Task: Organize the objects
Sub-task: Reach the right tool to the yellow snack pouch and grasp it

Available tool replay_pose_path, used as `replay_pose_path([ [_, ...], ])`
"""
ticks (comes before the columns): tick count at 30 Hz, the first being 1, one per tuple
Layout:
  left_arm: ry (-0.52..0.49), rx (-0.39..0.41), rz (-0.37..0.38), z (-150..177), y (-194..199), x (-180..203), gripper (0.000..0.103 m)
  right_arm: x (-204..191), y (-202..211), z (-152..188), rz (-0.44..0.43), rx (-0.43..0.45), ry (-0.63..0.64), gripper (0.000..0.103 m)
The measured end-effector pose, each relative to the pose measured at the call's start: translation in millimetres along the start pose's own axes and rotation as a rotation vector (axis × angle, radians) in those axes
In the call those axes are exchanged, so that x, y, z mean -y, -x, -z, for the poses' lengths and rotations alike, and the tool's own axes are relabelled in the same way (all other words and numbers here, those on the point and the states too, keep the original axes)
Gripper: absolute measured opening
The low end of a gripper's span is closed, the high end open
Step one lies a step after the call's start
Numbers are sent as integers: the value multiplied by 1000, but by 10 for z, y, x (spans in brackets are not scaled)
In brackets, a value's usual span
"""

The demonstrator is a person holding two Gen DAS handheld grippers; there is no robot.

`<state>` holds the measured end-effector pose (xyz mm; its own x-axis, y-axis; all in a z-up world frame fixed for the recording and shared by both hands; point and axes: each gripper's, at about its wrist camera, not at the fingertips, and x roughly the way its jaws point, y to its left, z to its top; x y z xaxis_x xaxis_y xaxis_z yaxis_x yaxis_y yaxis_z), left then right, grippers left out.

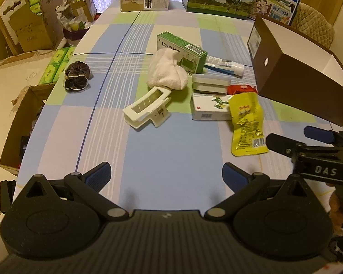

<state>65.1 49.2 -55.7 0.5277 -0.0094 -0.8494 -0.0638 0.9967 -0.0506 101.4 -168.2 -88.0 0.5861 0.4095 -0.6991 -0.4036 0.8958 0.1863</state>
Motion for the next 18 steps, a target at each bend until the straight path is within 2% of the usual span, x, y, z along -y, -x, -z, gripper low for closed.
replay_pose_path([
  [5,2,11,-31,-82,-143,-72,102,-36,-290,-8,3,-15,39,100],
  [13,18,16,-63,-198,-370,-213,102,-35,-673,11,33,-34,79,88],
  [18,26,11,-55,-212,-432,-259,102,-42,-795,10,59,-27,92,80],
])
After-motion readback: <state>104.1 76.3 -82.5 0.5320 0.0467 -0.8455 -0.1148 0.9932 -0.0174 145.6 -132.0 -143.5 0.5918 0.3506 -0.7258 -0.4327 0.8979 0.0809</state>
